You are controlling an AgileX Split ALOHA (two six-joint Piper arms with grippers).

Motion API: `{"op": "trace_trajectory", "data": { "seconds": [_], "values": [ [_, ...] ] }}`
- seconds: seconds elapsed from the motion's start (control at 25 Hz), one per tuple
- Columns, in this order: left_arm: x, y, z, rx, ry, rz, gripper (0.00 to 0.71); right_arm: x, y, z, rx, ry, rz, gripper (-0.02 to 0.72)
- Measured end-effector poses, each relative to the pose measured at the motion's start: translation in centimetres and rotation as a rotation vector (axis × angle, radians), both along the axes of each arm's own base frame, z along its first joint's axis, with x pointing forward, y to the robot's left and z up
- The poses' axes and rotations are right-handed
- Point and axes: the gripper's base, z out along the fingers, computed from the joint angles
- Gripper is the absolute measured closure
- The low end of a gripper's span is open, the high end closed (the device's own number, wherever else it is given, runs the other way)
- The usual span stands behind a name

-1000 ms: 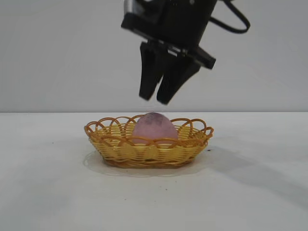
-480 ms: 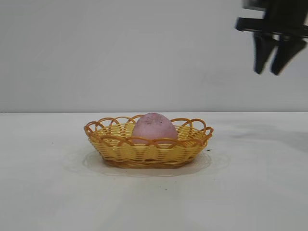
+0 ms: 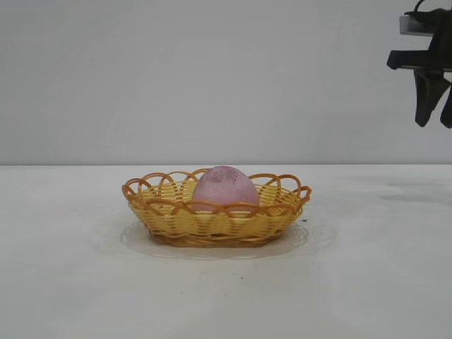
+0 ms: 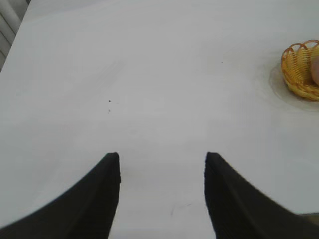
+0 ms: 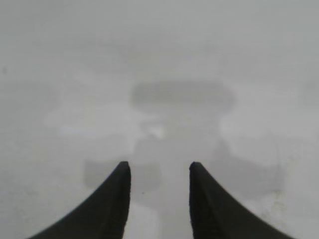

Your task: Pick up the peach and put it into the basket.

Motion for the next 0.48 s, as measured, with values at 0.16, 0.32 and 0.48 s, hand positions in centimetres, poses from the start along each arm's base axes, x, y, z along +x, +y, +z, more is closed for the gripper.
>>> {"op": "trace_trajectory", "data": {
  "seconds": [0.16,0.32,0.48],
  "values": [
    [0.0,0.0,0.0,0.0,0.0,-0.051,0.374,-2.0,0.0,5.3,0.005,-0.101,0.006,0.465],
    [0.1,0.1,0.0,0.0,0.0,-0.098,0.374,-6.0,0.0,10.3,0.021,-0.204,0.005,0.465],
    [0.0,0.1,0.0,0.0,0.0,-0.071,0.374,-12.1,-0.1,11.0,0.029,-0.203,0.004,0.465]
  ]
}}
